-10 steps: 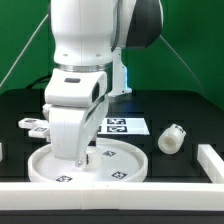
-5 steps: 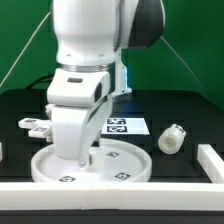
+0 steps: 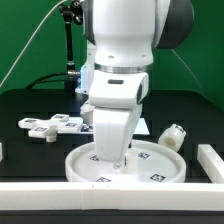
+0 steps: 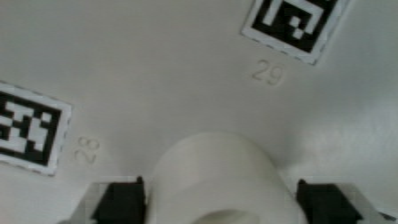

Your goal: Assemble round table

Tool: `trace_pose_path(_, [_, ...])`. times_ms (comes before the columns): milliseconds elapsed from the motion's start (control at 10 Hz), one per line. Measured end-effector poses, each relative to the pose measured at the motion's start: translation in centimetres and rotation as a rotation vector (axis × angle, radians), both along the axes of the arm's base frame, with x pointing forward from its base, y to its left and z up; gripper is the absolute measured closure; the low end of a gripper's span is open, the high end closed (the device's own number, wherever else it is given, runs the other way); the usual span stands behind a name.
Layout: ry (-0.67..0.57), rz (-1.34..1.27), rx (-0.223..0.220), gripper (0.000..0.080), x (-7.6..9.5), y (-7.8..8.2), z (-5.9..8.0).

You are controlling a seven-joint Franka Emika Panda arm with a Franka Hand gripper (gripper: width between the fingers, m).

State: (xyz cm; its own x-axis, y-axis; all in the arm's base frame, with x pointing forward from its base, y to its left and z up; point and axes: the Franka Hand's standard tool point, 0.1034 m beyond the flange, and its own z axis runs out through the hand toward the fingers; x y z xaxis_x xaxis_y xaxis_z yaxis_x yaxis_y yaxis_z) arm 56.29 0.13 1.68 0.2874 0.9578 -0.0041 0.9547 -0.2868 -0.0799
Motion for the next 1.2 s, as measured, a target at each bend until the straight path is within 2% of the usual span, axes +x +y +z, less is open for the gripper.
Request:
trace_pose_path(600, [0.028,-0.025,-0.005,0.0387,0.3,3.2,0.3])
trace_pose_path(1100, [0.036,-0.035,-0.008,0.0387,0.3,3.1,0.3])
trace_pose_path(1200, [0.036,-0.035,-0.008,0.0285,0.3,3.1,0.3])
